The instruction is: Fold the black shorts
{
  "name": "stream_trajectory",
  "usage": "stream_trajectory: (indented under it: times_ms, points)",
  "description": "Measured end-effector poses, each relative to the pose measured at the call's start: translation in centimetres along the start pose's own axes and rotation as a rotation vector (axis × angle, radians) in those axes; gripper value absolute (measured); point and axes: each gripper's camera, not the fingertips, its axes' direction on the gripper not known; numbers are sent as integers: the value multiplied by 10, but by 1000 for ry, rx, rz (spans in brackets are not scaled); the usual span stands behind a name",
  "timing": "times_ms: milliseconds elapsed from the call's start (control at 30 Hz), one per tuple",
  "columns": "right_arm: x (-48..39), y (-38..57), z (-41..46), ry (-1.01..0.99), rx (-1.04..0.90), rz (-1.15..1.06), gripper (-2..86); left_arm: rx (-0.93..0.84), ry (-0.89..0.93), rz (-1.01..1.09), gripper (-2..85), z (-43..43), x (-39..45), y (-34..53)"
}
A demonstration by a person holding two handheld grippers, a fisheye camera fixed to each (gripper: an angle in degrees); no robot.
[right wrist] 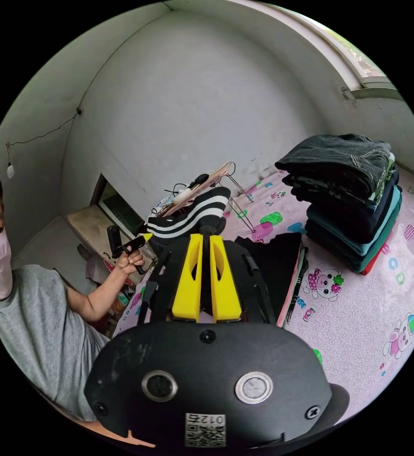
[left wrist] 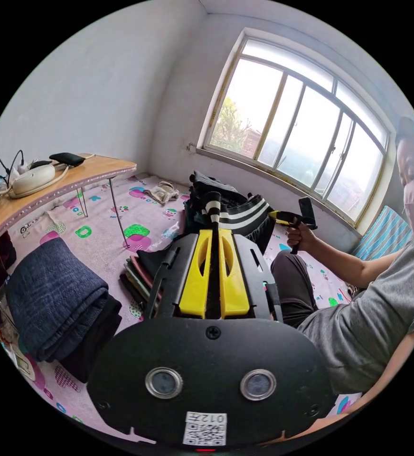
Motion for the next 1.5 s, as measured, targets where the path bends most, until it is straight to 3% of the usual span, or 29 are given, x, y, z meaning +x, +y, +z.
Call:
stream_trajectory:
  times_ms: [867, 1500]
  points:
    - [32, 107, 6, -32, -7, -90, -6, -33, 5, 34, 4, -7, 0, 50]
    - [141, 167, 65, 81, -48, 75, -4, -73, 3, -12, 5, 129, -98, 22]
